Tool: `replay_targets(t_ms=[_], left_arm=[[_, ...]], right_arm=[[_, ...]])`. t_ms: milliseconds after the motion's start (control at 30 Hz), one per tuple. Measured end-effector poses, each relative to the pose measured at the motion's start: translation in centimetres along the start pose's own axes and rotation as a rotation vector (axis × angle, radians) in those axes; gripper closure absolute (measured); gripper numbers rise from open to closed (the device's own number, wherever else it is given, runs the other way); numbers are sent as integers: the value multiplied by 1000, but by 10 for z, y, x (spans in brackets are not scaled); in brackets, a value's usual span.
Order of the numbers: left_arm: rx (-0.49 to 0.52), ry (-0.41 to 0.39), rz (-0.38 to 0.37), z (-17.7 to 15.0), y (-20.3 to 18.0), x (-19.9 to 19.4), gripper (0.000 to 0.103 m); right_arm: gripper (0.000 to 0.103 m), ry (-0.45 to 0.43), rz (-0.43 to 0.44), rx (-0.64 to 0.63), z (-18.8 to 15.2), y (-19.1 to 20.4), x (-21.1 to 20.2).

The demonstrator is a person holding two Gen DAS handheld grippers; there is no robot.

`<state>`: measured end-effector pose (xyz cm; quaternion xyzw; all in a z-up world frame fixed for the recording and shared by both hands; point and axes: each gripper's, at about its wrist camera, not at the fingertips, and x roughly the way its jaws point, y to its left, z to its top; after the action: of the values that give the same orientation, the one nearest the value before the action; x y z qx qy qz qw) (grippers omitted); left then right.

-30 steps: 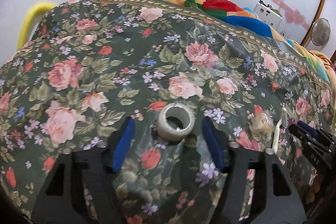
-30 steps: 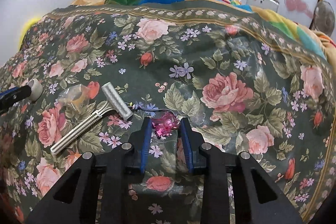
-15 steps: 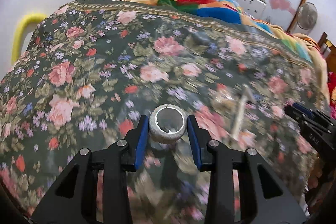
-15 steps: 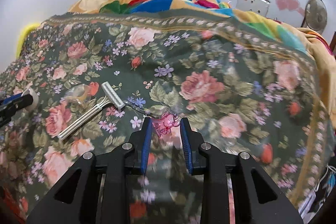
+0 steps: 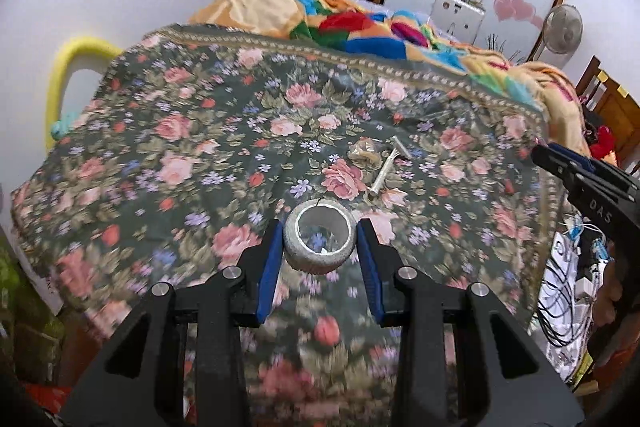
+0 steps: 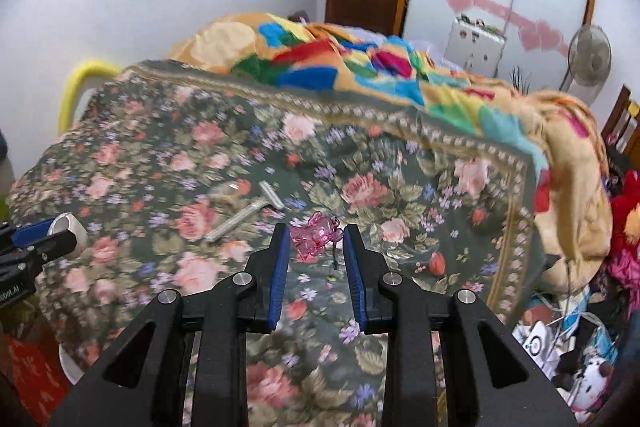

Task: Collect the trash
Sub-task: 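Carry the tape roll and pink clip over the wastebasket and open both grippers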

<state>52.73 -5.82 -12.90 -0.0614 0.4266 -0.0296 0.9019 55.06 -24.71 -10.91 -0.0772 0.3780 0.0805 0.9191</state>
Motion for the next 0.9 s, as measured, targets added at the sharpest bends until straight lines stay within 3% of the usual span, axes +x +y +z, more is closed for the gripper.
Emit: replay_targets(t_ms=[267, 600, 900], left_arm=[[-33, -57, 39, -29, 25, -82, 66], [-129, -123, 147, -79, 100, -178, 66], [-245, -123, 256, -143, 179, -238, 66]], right_arm=[[78, -85, 69, -68, 6, 51, -76], [78, -154, 183, -179, -5, 145, -145], [78, -151, 332, -222, -30, 233, -182]])
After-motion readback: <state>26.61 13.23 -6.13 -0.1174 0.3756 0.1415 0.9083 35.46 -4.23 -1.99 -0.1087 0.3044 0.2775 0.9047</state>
